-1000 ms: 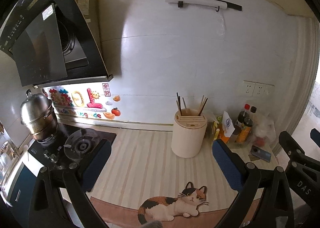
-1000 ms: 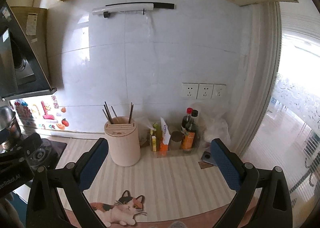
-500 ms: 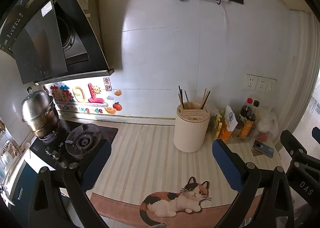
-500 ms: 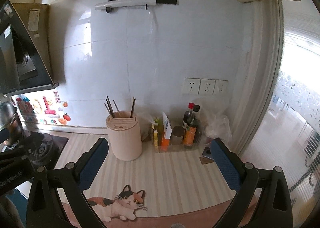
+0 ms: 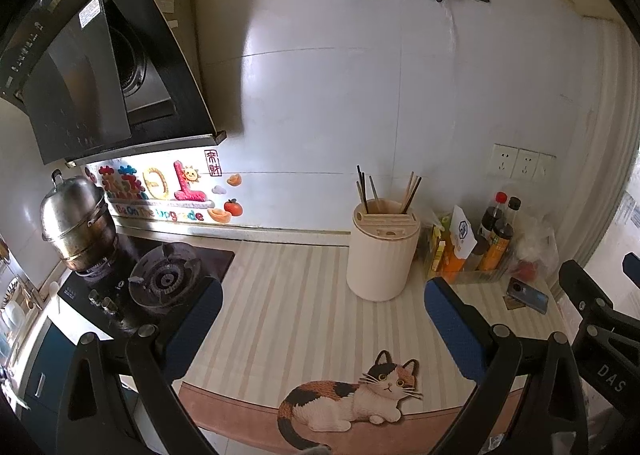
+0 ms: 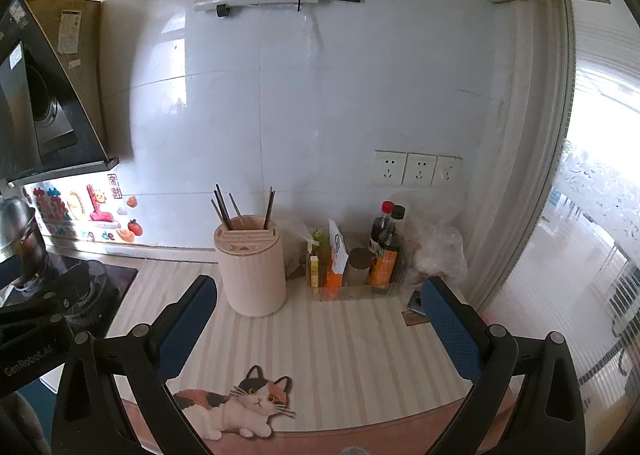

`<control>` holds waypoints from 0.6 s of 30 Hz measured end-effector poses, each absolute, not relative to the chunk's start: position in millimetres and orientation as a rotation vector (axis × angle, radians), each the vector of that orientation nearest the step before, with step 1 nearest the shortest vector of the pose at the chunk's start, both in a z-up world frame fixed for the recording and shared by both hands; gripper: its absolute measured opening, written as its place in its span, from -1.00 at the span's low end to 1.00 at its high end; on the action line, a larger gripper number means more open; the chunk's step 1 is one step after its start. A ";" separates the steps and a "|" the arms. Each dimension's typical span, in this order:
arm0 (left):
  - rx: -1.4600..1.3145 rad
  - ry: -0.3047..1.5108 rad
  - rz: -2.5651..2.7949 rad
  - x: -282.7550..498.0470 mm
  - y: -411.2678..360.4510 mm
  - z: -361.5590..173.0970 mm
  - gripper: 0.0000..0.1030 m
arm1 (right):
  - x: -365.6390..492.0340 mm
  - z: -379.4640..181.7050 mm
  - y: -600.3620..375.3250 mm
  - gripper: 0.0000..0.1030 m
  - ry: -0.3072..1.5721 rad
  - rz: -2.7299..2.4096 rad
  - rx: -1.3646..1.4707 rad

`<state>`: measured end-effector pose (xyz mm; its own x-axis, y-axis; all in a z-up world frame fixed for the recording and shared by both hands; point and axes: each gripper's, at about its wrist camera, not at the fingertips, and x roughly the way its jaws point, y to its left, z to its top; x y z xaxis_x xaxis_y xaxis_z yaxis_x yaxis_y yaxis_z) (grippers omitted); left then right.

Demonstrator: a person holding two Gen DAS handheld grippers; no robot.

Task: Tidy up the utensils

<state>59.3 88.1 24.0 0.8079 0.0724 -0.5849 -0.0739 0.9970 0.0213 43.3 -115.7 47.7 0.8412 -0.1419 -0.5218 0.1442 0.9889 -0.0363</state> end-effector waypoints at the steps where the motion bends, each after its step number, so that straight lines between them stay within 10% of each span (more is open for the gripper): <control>1: -0.001 0.627 0.078 60.0 87.8 23.7 1.00 | 43.7 47.1 -116.0 1.00 0.552 -0.150 0.005; 18: 0.005 0.636 0.069 65.9 86.3 19.0 1.00 | 50.3 41.4 -121.9 1.00 0.571 -0.149 0.010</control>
